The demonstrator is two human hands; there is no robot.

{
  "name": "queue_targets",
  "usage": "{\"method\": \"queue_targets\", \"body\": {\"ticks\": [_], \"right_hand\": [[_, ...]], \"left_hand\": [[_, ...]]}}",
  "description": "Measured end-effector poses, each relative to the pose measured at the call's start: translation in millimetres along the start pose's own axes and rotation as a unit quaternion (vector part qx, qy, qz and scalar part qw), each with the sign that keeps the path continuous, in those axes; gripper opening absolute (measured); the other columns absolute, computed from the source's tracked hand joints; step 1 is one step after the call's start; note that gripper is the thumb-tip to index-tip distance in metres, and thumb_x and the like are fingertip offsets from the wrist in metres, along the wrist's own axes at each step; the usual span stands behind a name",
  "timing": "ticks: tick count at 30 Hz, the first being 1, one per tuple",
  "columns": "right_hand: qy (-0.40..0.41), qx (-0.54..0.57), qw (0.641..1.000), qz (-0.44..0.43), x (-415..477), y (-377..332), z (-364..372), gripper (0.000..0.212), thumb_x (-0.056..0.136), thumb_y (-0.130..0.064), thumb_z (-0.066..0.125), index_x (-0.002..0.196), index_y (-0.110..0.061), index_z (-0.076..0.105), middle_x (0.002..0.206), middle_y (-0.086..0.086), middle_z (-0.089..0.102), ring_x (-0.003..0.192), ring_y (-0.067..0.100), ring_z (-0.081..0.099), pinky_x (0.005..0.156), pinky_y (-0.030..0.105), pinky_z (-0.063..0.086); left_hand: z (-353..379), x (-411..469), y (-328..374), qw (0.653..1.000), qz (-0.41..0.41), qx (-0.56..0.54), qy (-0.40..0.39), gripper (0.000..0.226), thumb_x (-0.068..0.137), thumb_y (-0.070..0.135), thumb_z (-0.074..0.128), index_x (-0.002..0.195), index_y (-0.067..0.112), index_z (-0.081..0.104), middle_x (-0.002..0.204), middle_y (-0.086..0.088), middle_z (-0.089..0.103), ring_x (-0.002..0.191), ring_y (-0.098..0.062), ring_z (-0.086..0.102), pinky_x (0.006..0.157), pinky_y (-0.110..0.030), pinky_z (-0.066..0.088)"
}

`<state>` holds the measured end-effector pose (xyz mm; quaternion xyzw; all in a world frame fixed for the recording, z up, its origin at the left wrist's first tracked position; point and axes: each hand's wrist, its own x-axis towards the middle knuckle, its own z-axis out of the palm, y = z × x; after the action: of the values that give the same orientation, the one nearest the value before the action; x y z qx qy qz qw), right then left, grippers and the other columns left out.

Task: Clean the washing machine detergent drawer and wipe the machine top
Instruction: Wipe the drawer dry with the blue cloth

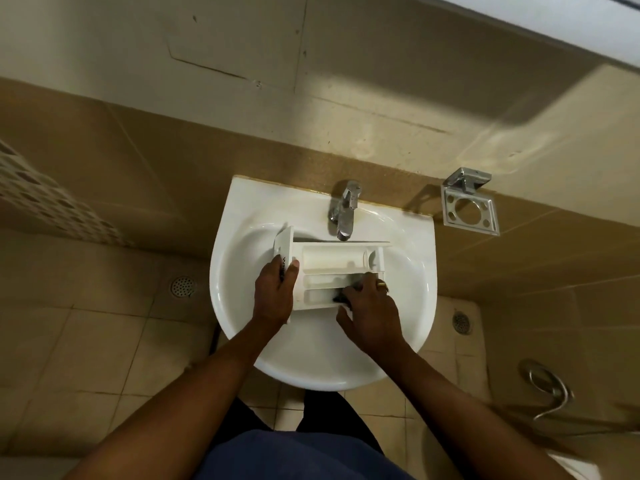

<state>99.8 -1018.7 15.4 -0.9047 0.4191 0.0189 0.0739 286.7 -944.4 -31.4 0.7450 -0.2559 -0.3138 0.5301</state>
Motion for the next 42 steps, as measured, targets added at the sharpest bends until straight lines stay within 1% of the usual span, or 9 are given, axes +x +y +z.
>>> {"method": "queue_targets", "body": {"ticks": [5, 8, 11, 14, 18, 23, 30, 35, 42], "right_hand": [[0.016, 0.111, 0.989, 0.094, -5.8, -14.2, 17.1, 0.017, 0.086, -0.004, 0.069, 0.099, -0.015, 0.070, 0.119, 0.010, 0.049, 0.104, 0.032, 0.056, 0.087, 0.044, 0.057], [0.035, 0.195, 0.980, 0.023, 3.0, -32.9, 11.7, 0.026, 0.080, 0.007, 0.065, 0.094, -0.013, 0.071, 0.107, 0.009, 0.052, 0.092, 0.027, 0.056, 0.080, 0.042, 0.054], [0.026, 0.231, 0.969, -0.082, 0.8, -61.2, 2.2, 0.008, 0.086, -0.009, 0.063, 0.092, -0.015, 0.064, 0.105, 0.005, 0.047, 0.088, 0.021, 0.050, 0.076, 0.037, 0.049], [0.050, 0.246, 0.967, -0.033, -4.6, -64.6, 9.9, 0.018, 0.089, -0.031, 0.068, 0.088, -0.017, 0.057, 0.111, 0.004, 0.045, 0.091, 0.019, 0.052, 0.074, 0.030, 0.048], [0.026, 0.211, 0.977, 0.023, 1.8, -45.9, 13.5, 0.022, 0.087, -0.028, 0.073, 0.084, -0.014, 0.056, 0.098, 0.008, 0.054, 0.084, 0.025, 0.057, 0.069, 0.035, 0.047], [0.014, 0.247, 0.967, 0.053, 8.2, 14.7, -9.4, 0.021, 0.082, -0.015, 0.074, 0.085, -0.019, 0.054, 0.083, -0.001, 0.060, 0.075, 0.016, 0.055, 0.065, 0.032, 0.045], [0.073, 0.172, 0.960, 0.209, 10.2, 89.8, -28.9, 0.035, 0.088, -0.030, 0.076, 0.115, -0.022, 0.056, 0.105, 0.003, 0.069, 0.086, 0.021, 0.069, 0.073, 0.041, 0.062], [0.080, 0.164, 0.976, 0.118, 6.8, 32.8, -1.0, 0.025, 0.088, -0.027, 0.068, 0.107, -0.014, 0.062, 0.097, 0.007, 0.064, 0.083, 0.026, 0.063, 0.072, 0.034, 0.052], [0.045, 0.214, 0.976, -0.007, 6.3, -5.8, 2.7, 0.034, 0.083, -0.027, 0.071, 0.115, -0.021, 0.062, 0.110, 0.003, 0.063, 0.095, 0.022, 0.062, 0.074, 0.033, 0.054]], "left_hand": [[1.4, -1.0, 1.5, 1.000, -0.002, 0.001, 0.001, 0.051, 0.097, 0.058, 0.047, 0.099, 0.009, 0.063, 0.091, -0.012, 0.067, 0.086, -0.025, 0.065, 0.080, -0.045, 0.056], [-0.6, 0.2, 0.4, 1.000, 0.001, 0.009, -0.001, 0.046, 0.099, 0.055, 0.046, 0.098, 0.013, 0.064, 0.088, -0.009, 0.067, 0.084, -0.024, 0.065, 0.078, -0.047, 0.056], [-3.1, 1.4, -1.2, 1.000, 0.005, 0.026, -0.004, 0.040, 0.104, 0.046, 0.048, 0.097, 0.011, 0.065, 0.086, -0.009, 0.067, 0.083, -0.024, 0.064, 0.076, -0.043, 0.054], [-4.9, 2.2, 0.2, 0.999, 0.000, 0.032, -0.014, 0.033, 0.106, 0.036, 0.050, 0.098, 0.008, 0.066, 0.088, -0.010, 0.069, 0.084, -0.022, 0.065, 0.074, -0.028, 0.050], [0.3, 2.3, -1.8, 1.000, -0.002, 0.025, -0.013, 0.041, 0.102, 0.045, 0.051, 0.087, 0.008, 0.060, 0.080, -0.010, 0.064, 0.078, -0.025, 0.062, 0.069, -0.033, 0.048], [-2.2, 2.0, -0.9, 1.000, -0.001, 0.014, -0.019, 0.030, 0.106, 0.030, 0.053, 0.097, 0.004, 0.065, 0.089, -0.014, 0.068, 0.085, -0.025, 0.064, 0.069, -0.011, 0.046], [-3.5, 0.7, 0.6, 1.000, -0.020, -0.005, -0.007, 0.030, 0.106, 0.033, 0.052, 0.103, 0.007, 0.067, 0.096, -0.015, 0.070, 0.091, -0.027, 0.065, 0.081, -0.033, 0.052], [-2.4, -0.3, 4.9, 1.000, -0.025, -0.004, -0.013, 0.028, 0.106, 0.030, 0.053, 0.102, 0.005, 0.067, 0.095, -0.015, 0.070, 0.089, -0.026, 0.065, 0.072, -0.017, 0.047], [-5.8, 0.0, 4.4, 1.000, -0.012, 0.000, -0.017, 0.029, 0.106, 0.029, 0.052, 0.105, 0.005, 0.067, 0.095, -0.013, 0.070, 0.090, -0.025, 0.066, 0.074, -0.021, 0.050]]}}
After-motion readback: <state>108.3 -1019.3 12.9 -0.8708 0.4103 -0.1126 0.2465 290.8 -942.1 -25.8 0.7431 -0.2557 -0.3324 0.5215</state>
